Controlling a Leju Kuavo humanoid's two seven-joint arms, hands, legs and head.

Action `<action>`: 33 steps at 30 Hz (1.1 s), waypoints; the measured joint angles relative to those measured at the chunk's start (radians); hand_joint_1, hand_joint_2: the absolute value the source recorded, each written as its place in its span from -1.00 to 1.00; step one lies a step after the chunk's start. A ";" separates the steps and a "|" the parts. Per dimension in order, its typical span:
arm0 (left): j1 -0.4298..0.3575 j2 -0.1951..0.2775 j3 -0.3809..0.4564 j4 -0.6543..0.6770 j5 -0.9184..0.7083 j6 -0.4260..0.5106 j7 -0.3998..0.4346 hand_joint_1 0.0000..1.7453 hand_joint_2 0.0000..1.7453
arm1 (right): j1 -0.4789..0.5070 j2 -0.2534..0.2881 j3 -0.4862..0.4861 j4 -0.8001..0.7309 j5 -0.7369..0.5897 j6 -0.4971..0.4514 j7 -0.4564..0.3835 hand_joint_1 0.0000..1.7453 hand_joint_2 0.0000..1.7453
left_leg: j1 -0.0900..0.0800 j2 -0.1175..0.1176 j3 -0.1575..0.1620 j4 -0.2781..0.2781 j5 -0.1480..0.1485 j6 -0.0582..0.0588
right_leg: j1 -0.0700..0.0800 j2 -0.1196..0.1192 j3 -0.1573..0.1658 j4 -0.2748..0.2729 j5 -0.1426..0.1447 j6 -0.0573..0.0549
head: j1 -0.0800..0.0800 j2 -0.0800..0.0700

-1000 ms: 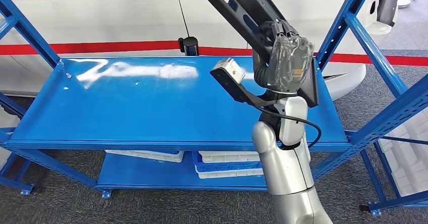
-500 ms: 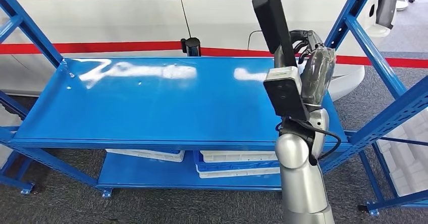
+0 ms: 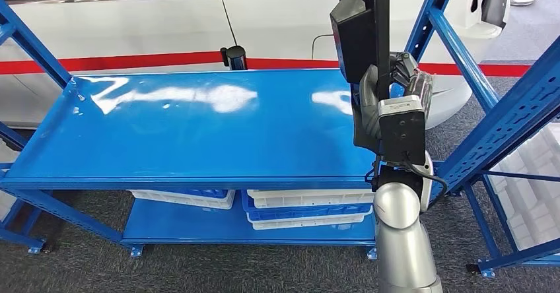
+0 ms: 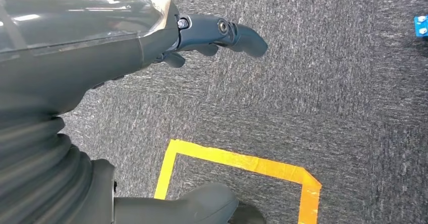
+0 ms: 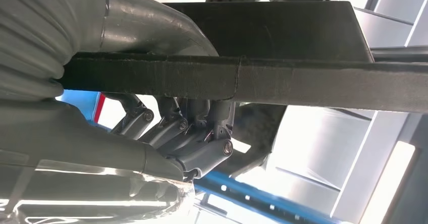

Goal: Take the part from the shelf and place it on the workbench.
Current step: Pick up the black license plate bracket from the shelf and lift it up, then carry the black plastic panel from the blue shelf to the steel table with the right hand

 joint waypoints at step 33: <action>-0.005 0.008 0.084 -0.001 0.093 -0.032 -0.041 -1.00 1.00 | -0.024 0.002 0.004 0.027 -0.191 0.052 -0.034 1.00 1.00 | -0.029 0.001 -0.140 0.144 -0.015 0.005 | 0.022 -0.015 0.063 -0.041 -0.024 -0.042 | -0.007 0.000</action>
